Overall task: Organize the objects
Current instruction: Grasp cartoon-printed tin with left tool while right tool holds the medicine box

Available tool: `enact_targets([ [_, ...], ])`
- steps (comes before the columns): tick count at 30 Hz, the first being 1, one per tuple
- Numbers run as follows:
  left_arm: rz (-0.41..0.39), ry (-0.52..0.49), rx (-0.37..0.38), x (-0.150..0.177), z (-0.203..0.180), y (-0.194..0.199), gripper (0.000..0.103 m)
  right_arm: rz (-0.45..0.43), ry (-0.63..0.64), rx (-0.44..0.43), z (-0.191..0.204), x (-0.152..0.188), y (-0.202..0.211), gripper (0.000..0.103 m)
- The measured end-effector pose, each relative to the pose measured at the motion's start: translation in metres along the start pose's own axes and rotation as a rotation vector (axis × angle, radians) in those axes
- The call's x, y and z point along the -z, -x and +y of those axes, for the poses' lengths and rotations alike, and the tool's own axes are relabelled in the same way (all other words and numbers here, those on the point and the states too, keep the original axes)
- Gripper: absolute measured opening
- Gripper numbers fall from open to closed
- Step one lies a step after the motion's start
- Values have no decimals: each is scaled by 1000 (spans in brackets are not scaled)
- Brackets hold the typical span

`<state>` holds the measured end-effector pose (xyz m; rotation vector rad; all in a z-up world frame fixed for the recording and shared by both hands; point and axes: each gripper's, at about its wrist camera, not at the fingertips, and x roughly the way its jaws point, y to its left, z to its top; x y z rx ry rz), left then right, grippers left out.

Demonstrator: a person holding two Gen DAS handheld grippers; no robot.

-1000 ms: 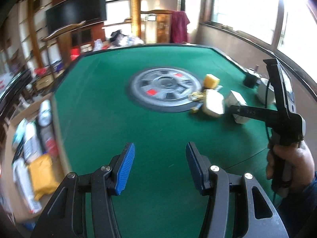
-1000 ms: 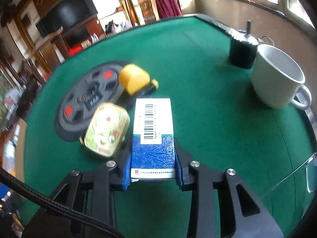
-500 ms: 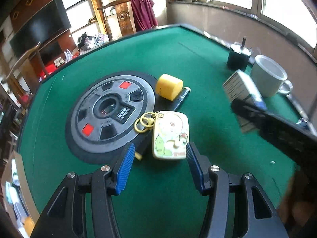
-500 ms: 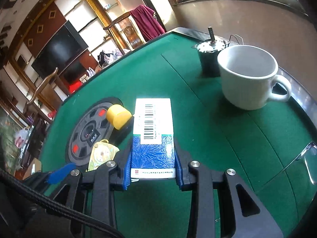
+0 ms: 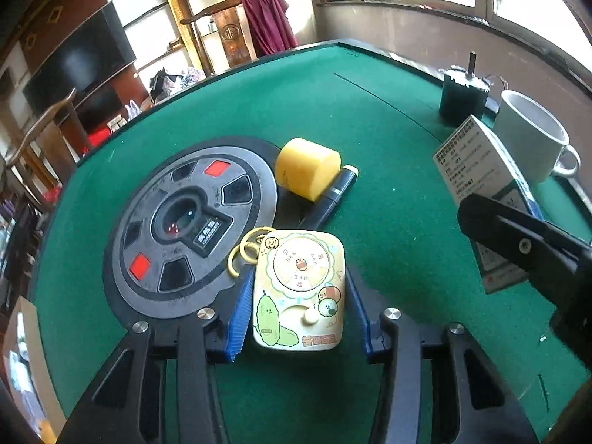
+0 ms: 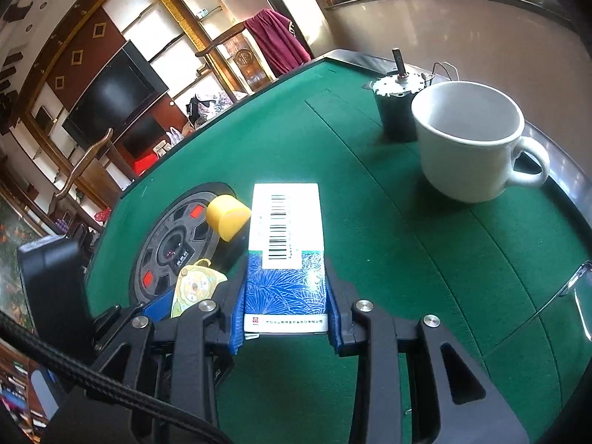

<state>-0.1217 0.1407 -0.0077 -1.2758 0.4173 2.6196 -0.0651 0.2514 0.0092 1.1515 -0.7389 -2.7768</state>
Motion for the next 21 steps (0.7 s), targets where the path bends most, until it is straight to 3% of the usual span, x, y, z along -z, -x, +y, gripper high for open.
enact_targets([
  [10,-37,124,78,35,29,31,40,9,43,-14,12,4,-1,31],
  [17,-99,180,118,65,47,76,41,24,161,-80,39,16,-3,31],
  [21,-126,209,104,79,60,94,41,31,227,-114,55,24,-3,31],
])
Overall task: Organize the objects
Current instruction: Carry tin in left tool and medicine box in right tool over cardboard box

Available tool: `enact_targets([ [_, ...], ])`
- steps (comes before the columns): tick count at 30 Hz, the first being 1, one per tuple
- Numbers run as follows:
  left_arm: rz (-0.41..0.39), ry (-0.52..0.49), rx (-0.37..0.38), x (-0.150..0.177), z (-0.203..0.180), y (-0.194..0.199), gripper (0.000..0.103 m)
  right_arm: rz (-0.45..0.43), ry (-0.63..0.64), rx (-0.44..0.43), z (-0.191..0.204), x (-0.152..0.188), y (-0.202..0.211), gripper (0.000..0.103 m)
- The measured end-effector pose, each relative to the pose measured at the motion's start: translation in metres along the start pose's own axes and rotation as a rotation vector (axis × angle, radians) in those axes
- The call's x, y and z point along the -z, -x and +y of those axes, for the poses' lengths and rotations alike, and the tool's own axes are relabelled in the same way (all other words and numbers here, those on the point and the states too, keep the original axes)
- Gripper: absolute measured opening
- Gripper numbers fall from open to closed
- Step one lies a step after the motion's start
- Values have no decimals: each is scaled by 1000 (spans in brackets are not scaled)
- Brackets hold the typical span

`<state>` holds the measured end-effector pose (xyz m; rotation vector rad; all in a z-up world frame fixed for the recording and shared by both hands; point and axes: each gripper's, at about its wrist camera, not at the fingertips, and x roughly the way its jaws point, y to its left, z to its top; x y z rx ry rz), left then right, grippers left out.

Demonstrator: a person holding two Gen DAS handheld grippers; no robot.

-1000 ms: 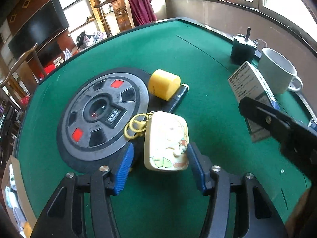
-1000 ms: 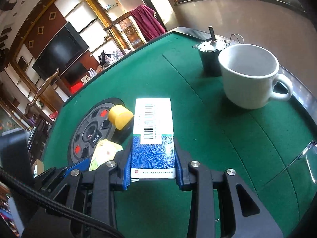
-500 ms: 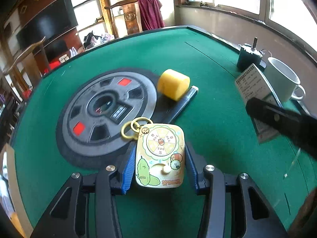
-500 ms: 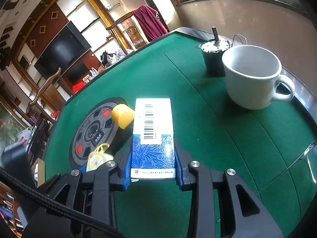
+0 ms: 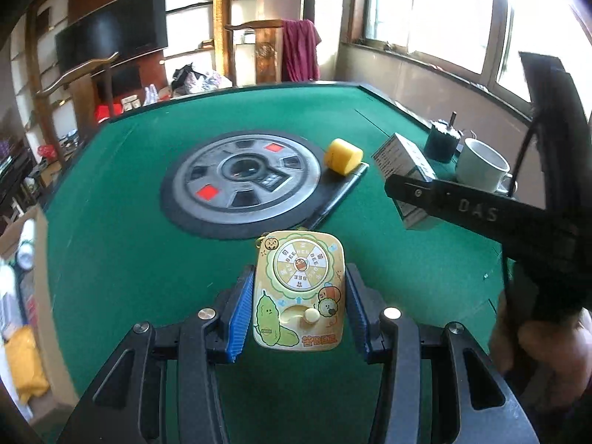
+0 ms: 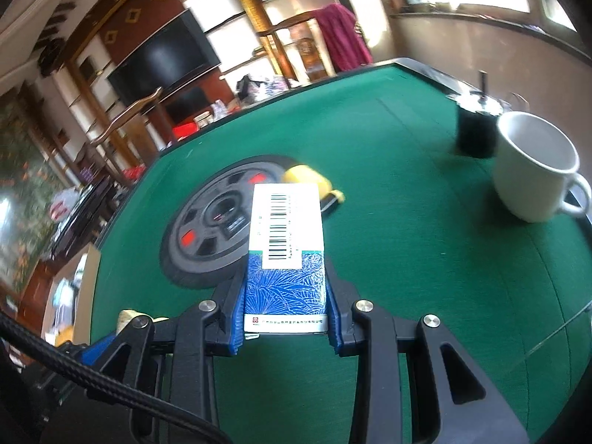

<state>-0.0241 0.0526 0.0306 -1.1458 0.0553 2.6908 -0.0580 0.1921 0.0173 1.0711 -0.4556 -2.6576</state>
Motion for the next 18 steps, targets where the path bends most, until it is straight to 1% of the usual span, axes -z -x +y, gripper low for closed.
enact_targets([
  [8,-47,58,-63,24,32,31,41,14,112,-46,28,13,-4,31],
  [12,-64,78,-84,38,45,42,41,34,142,-74,39,21,-7,31],
  [18,-100,96,-133,51,64,58,41,66,179,-132,63,48,0,31],
])
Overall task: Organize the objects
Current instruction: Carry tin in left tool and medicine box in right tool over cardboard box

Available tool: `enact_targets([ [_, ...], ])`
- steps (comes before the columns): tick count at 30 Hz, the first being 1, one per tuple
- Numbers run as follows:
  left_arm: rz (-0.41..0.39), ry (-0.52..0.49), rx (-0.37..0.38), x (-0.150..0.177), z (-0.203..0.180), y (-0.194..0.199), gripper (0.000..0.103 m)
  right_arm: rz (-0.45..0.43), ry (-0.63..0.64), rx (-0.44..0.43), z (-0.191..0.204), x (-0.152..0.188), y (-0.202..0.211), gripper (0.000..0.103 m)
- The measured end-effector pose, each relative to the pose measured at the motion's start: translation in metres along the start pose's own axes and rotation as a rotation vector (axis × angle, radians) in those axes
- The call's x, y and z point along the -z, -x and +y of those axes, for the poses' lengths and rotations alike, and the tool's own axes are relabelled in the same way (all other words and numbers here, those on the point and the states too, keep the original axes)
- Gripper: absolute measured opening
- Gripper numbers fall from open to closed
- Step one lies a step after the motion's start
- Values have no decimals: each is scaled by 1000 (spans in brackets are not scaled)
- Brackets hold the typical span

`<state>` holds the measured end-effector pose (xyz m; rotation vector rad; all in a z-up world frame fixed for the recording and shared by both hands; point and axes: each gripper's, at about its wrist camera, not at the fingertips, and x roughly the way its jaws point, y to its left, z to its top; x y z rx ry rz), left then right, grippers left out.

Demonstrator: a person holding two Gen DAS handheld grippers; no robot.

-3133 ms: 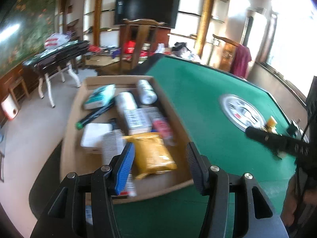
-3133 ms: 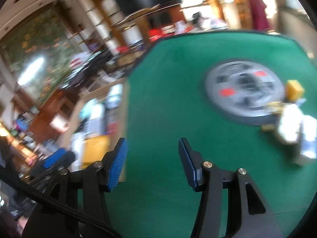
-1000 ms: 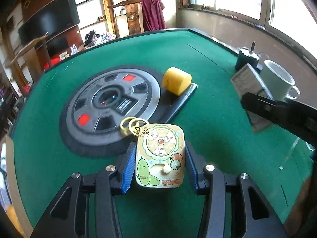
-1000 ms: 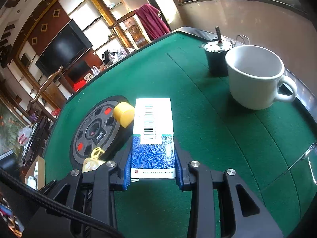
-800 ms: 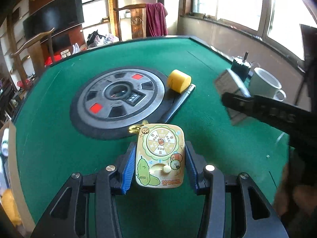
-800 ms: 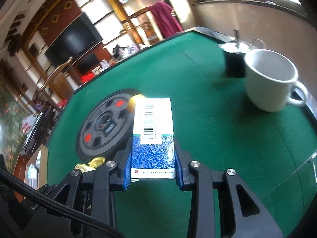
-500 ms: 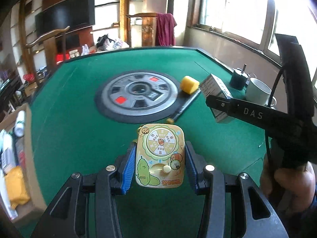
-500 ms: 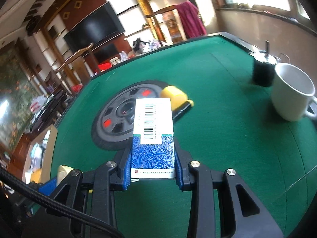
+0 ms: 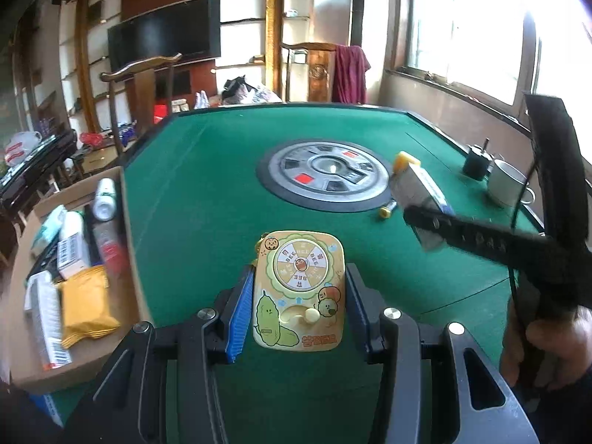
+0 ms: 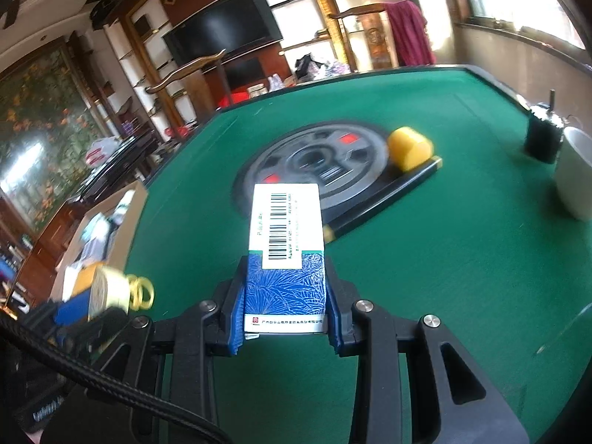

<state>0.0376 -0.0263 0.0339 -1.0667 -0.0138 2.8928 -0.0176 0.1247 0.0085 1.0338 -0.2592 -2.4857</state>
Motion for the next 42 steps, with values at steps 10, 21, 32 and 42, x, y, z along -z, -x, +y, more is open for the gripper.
enact_targets([
  [10,-76,51,-56,6,39,27,41,23,86,-56,54,17,-1,32],
  [21,-158,133,-86,5,85,52,41,25,201,-87,116,17,-1,32],
  [32,-230,324,-152,6,180,72,41,48,316,-148,184,13,-16,32],
  [42,-137,458,-202,33,247,41,41,160,407,-203,244,26,-70,32],
])
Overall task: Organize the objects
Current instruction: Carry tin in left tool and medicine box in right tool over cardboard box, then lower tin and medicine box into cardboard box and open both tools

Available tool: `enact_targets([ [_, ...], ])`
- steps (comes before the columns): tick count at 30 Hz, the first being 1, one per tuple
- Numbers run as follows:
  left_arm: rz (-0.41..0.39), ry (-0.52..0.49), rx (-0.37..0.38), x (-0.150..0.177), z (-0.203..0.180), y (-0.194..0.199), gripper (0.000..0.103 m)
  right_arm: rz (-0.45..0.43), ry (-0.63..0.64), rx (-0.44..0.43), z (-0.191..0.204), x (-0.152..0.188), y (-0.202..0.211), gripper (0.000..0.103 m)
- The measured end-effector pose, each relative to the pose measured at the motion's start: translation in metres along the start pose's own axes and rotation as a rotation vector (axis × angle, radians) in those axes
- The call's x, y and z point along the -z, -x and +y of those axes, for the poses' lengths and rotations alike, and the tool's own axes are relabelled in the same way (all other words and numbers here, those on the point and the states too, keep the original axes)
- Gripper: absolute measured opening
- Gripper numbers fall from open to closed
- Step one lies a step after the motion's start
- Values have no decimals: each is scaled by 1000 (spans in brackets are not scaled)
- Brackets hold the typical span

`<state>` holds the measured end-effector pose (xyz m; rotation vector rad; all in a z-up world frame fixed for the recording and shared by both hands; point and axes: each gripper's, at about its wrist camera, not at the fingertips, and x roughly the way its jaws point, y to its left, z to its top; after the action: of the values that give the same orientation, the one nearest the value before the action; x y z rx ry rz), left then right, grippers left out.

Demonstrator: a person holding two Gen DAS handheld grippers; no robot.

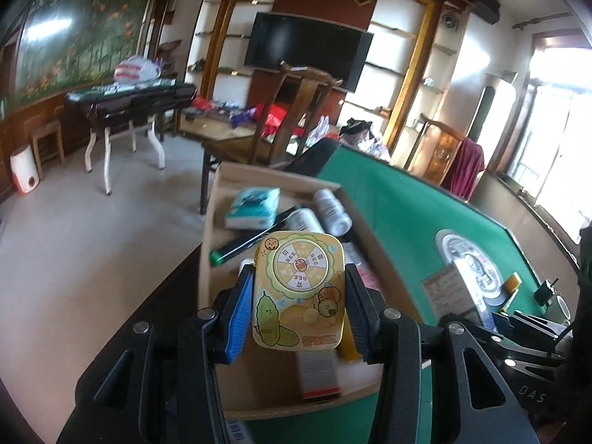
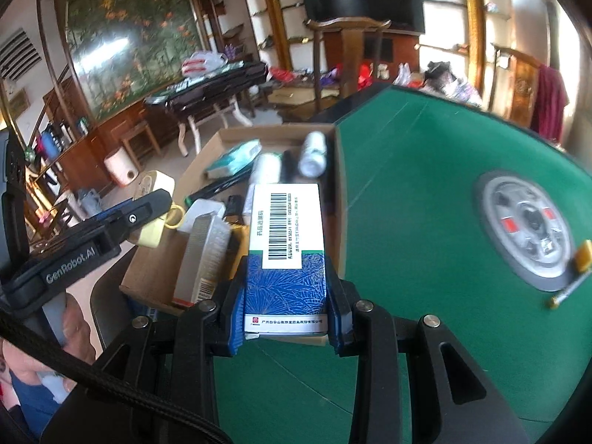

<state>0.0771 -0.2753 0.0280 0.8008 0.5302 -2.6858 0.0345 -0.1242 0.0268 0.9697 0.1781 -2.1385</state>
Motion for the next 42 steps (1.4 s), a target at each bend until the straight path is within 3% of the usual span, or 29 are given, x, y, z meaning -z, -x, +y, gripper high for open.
enact_targets([
  [9,79,23,-36,20,19,-14,41,90,19,-53,18,6,-41,32],
  [17,116,8,-39,27,23,-23,41,76,80,-34,33,5,-47,32],
  [25,117,-2,-38,27,26,-18,41,89,136,5,39,-1,-54,33],
  [32,94,5,-31,22,29,-7,41,104,140,-24,39,1,-39,39],
  [42,70,32,-36,17,36,1,41,120,49,-150,37,6,-38,43],
])
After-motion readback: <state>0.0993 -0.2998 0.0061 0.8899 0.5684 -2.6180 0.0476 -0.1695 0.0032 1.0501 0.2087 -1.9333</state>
